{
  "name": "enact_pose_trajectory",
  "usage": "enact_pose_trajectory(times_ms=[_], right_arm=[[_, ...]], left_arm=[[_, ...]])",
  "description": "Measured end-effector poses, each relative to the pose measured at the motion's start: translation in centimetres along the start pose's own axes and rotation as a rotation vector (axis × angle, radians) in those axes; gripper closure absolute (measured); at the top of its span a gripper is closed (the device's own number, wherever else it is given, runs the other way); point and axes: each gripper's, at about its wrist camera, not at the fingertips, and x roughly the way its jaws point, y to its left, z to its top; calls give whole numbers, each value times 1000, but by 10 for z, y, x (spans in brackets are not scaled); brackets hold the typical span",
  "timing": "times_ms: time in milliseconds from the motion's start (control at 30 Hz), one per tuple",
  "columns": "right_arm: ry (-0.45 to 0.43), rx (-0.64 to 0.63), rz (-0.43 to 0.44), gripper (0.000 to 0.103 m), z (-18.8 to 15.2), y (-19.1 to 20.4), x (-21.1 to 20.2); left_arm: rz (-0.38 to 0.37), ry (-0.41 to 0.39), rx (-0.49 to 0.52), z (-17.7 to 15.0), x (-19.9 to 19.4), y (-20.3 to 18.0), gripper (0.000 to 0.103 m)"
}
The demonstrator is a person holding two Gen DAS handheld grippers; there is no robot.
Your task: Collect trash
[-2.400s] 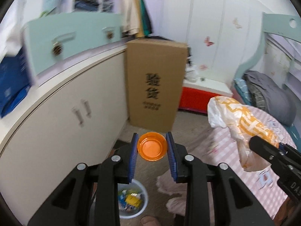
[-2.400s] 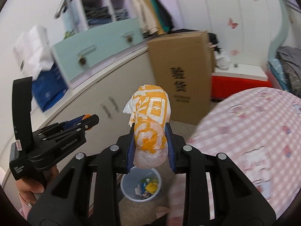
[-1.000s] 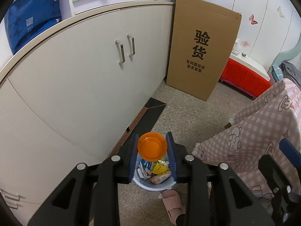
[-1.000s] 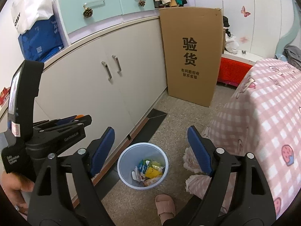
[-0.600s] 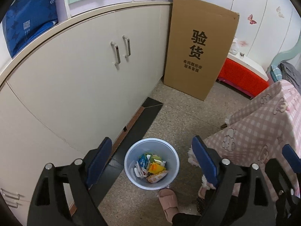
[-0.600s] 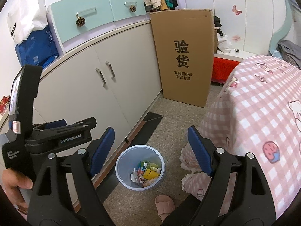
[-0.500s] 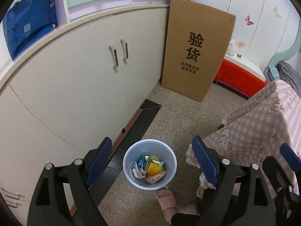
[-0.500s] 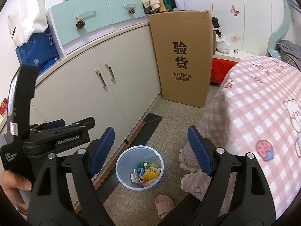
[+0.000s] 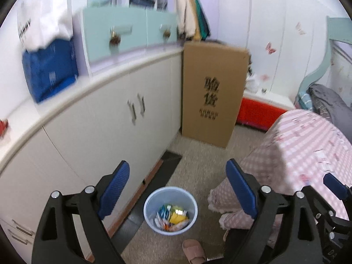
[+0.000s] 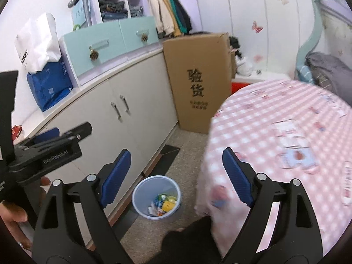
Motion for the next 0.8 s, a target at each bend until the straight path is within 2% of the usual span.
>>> enact_pose_trajectory(times_ms=[200,433,533,800], right_arm=[[-74,13,-50,12,-9,-24,-76],[-156,27,-109,11,-31,-37,-143],[-190,26,-122,11,-40,-37,-164],[-260,-7,-134,10,-57,-27,-200]], left_arm=[[-57,-100,68,-4,-71,-32,11],[-111,-212,106,-23,-139,-56,8],[-147,-246,114,-33,-164,-64,8],[-182,-328,124,-56,-214,-75,7]])
